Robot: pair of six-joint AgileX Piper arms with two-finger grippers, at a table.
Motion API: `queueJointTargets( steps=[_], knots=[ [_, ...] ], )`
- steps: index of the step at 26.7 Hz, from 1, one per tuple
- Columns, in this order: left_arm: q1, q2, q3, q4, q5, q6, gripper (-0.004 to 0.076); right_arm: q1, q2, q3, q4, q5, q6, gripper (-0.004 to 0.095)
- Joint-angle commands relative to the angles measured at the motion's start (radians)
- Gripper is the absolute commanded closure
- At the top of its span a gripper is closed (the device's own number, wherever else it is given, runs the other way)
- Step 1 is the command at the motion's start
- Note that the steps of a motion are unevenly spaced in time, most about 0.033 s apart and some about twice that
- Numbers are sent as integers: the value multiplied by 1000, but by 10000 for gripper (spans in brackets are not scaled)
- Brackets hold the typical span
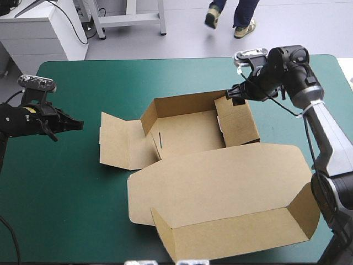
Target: Fold the box
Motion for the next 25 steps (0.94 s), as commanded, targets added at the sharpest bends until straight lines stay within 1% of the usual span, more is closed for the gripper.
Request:
queueJointTargets(
  steps=[1, 4, 7, 9, 12, 13, 15, 16, 17, 18, 19, 20, 25],
  knots=[
    [-1, -29, -27, -28, -47, -5, 733, -18, -63, 108, 1, 8, -9, 234],
    [-1, -29, -27, -39, -47, -5, 733, -31, -63, 201, 13, -38, -13, 238],
    [-1, -29, -27, -56, -47, -5, 733, -30, -63, 255, 13, -120, -13, 238],
    [-1, -29, -27, -61, -47, -5, 733, -30, -59, 260, 20, -130, -13, 270],
    [-1, -29, -27, -62, -46, -5, 733, -30, -56, 260, 28, -136, -13, 430],
    [-1, -29, -27, -66, -42, -5, 733, -30, -54, 260, 28, -136, -13, 520],
    [-1, -29, -27, -73, -37, -5, 733, -30, -47, 260, 28, -138, -13, 634],
    [-1, -29, -27, -80, -35, -5, 733, -30, -44, 260, 28, -138, -13, 709],
    [-1, -29, -27, -85, -35, -5, 733, -30, -39, 260, 28, -138, -13, 753],
    [-1, -29, -27, -99, -33, -5, 733, -30, -29, 260, 28, -138, -13, 850],
    [-1, -29, -27, -103, -33, -5, 733, -30, -25, 260, 30, -138, -13, 892],
    [-1, -29, -27, -105, -33, -5, 733, -30, -23, 260, 29, -138, -13, 922],
    [-1, -29, -27, -109, -20, -5, 733, -30, -12, 260, 27, -134, -13, 928]
  ],
)
